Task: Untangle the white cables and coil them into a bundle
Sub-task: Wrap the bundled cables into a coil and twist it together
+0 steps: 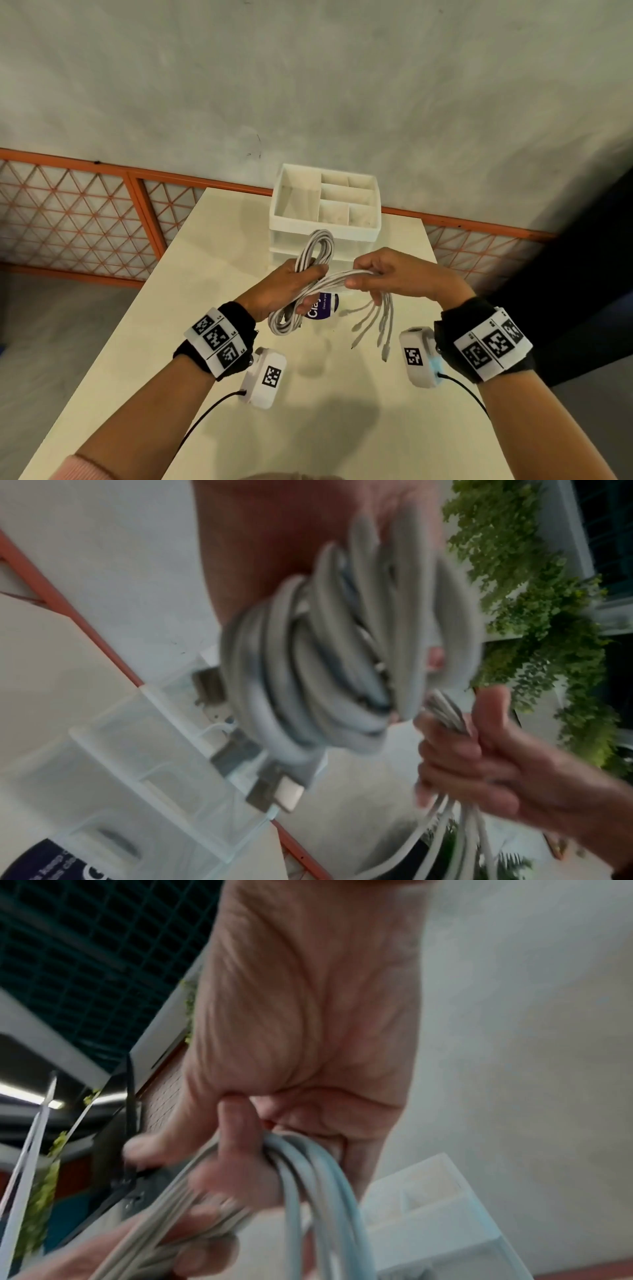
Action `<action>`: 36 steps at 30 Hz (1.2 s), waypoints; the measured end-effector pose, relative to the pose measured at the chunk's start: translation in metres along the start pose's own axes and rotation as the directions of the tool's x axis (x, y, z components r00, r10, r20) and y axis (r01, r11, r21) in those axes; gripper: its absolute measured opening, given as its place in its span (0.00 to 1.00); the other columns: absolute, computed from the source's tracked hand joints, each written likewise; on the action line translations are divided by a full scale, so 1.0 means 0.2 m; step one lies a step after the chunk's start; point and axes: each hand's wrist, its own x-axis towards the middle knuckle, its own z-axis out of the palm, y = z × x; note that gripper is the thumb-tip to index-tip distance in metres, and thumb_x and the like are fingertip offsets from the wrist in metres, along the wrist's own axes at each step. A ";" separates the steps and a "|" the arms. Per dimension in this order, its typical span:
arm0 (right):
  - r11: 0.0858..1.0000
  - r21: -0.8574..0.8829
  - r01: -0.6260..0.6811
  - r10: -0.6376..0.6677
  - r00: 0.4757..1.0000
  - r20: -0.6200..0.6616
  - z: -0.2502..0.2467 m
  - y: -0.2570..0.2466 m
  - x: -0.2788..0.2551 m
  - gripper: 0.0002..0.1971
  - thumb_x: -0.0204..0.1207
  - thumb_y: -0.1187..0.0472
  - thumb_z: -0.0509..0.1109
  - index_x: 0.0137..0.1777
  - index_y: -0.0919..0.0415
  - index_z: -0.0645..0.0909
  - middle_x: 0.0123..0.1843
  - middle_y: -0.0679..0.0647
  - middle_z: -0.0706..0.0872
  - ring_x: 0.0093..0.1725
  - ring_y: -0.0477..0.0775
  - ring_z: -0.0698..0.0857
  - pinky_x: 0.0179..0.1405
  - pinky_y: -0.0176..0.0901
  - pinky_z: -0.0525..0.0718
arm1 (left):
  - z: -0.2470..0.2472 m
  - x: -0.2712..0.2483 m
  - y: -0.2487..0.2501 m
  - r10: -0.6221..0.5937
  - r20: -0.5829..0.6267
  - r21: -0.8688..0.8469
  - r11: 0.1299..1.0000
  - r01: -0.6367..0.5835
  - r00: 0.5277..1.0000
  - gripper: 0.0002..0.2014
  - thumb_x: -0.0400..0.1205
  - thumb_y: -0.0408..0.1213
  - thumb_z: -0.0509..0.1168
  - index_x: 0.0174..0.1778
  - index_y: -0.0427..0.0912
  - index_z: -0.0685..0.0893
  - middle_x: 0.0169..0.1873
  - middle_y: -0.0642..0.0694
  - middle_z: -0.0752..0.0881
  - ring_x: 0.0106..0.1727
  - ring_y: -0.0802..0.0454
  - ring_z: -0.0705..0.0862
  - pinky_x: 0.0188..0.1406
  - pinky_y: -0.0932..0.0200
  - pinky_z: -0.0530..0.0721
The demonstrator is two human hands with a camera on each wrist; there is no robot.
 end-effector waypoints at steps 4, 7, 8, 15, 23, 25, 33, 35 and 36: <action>0.997 -0.006 0.076 -0.076 0.990 -0.121 0.03 -0.07 0.02 0.18 0.83 0.49 0.59 0.32 0.51 0.77 0.29 0.43 0.79 0.30 0.44 0.77 0.40 0.43 0.79 | 0.05 0.00 -0.01 0.000 -0.016 0.145 0.989 0.003 1.000 0.34 0.82 0.65 0.42 0.31 0.39 0.78 0.18 0.44 0.71 0.19 0.50 0.69 0.24 0.60 0.73; 0.994 0.048 0.099 -0.089 0.979 -0.185 0.04 -0.12 0.07 0.18 0.84 0.55 0.61 0.31 0.57 0.74 0.24 0.40 0.75 0.29 0.42 0.75 0.41 0.44 0.79 | 0.09 0.02 -0.03 -0.084 0.010 0.037 0.996 0.084 0.996 0.47 0.76 0.70 0.25 0.27 0.36 0.78 0.15 0.43 0.71 0.17 0.51 0.68 0.23 0.60 0.71; 0.991 0.078 0.108 -0.091 0.975 -0.203 0.04 -0.13 0.08 0.16 0.83 0.55 0.62 0.35 0.61 0.75 0.24 0.42 0.73 0.26 0.42 0.72 0.37 0.40 0.76 | 0.11 0.03 -0.03 -0.101 0.017 0.030 0.995 0.100 0.995 0.47 0.74 0.70 0.23 0.23 0.39 0.76 0.15 0.43 0.72 0.17 0.51 0.68 0.23 0.60 0.70; 0.961 0.273 0.036 0.041 0.961 -0.272 0.05 -0.14 0.15 0.14 0.80 0.55 0.68 0.56 0.59 0.66 0.27 0.54 0.79 0.22 0.43 0.74 0.25 0.33 0.72 | 0.14 0.00 0.00 -0.049 0.090 0.060 0.997 0.044 0.995 0.36 0.80 0.67 0.35 0.30 0.41 0.74 0.17 0.47 0.74 0.18 0.53 0.68 0.22 0.60 0.69; 0.980 0.189 0.058 -0.006 0.963 -0.268 0.03 -0.12 0.17 0.14 0.78 0.51 0.69 0.49 0.59 0.70 0.24 0.56 0.83 0.20 0.45 0.75 0.22 0.31 0.71 | 0.13 0.01 -0.06 -0.084 0.006 0.139 0.987 0.083 0.996 0.19 0.85 0.43 0.58 0.25 0.47 0.73 0.18 0.44 0.71 0.19 0.48 0.67 0.22 0.62 0.68; 0.992 0.117 0.048 -0.004 0.938 -0.346 0.01 -0.10 0.18 0.19 0.74 0.46 0.72 0.45 0.62 0.72 0.20 0.52 0.79 0.18 0.45 0.73 0.22 0.30 0.71 | 0.12 0.01 -0.06 -0.078 0.025 0.076 0.994 0.076 0.997 0.21 0.85 0.45 0.58 0.23 0.49 0.76 0.19 0.45 0.71 0.19 0.49 0.67 0.21 0.62 0.68; 0.937 0.313 0.157 -0.026 0.922 -0.385 0.04 0.11 0.14 0.15 0.81 0.49 0.62 0.39 0.59 0.71 0.29 0.55 0.62 0.28 0.47 0.61 0.31 0.39 0.63 | 0.05 0.00 -0.06 -0.050 0.049 -0.088 0.995 0.054 0.998 0.21 0.85 0.49 0.57 0.34 0.36 0.75 0.17 0.44 0.68 0.17 0.51 0.64 0.20 0.60 0.65; 0.925 0.313 0.214 -0.064 0.902 -0.428 0.11 0.12 0.15 0.12 0.85 0.55 0.57 0.43 0.61 0.70 0.30 0.54 0.62 0.27 0.45 0.62 0.28 0.35 0.63 | 0.05 0.01 -0.06 -0.022 0.025 -0.110 0.994 0.025 0.999 0.22 0.85 0.51 0.56 0.34 0.37 0.74 0.17 0.44 0.69 0.17 0.49 0.65 0.21 0.61 0.68; 0.918 0.318 0.236 -0.058 0.876 -0.480 0.15 0.11 0.16 0.11 0.86 0.57 0.56 0.43 0.61 0.69 0.29 0.52 0.64 0.26 0.43 0.63 0.26 0.33 0.64 | 0.05 0.02 -0.05 -0.004 0.005 -0.113 0.994 0.004 1.000 0.22 0.85 0.52 0.56 0.35 0.37 0.75 0.17 0.44 0.70 0.17 0.49 0.66 0.22 0.60 0.70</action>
